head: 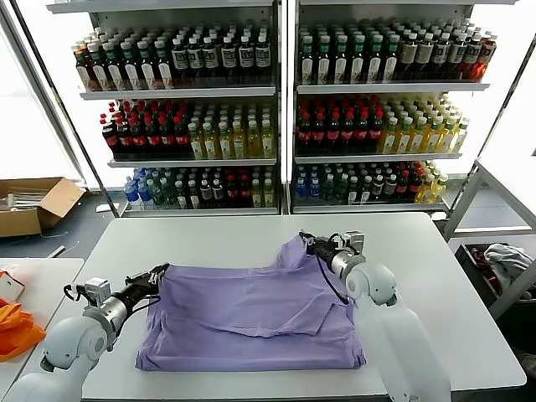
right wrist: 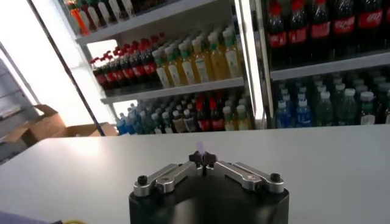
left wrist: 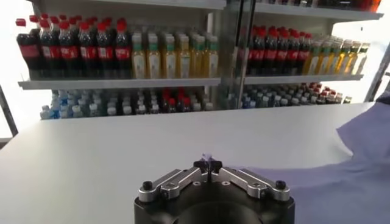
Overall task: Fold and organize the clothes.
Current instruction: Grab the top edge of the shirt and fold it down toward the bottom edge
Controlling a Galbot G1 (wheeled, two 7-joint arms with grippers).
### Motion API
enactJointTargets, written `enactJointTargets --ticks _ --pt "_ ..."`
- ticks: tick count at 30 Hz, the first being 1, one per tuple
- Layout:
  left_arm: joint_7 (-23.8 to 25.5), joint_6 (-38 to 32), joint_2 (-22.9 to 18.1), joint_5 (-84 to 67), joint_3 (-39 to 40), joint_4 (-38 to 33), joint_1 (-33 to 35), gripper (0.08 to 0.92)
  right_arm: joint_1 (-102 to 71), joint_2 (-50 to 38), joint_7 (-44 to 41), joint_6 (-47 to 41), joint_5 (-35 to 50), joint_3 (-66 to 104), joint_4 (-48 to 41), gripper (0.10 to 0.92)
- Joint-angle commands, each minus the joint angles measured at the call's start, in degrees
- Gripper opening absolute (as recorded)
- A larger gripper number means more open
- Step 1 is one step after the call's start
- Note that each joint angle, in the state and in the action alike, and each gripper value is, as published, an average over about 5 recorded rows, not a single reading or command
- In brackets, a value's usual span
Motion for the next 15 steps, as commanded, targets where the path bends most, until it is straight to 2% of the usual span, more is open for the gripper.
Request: enactJointTargets --ticks 1,8,15 --pt "-2.1 0.1 0.0 -0.8 -5.3 -12.0 10.6 0.087 -13.8 -3.8 1.9 0.1 4.8 5.2 20.2 0.108" --pt "-3.0 1.2 -0.1 -0.6 -9.0 -18.2 19.3 0.086 -28.6 -8.3 0.8 0.2 7.6 16.2 29.9 0.108" --pt "-2.4 0.6 -1.4 -0.1 -15.0 -20.4 27.5 0.086 -42.3 -7.7 0.9 0.3 7.0 20.5 32.9 0.108"
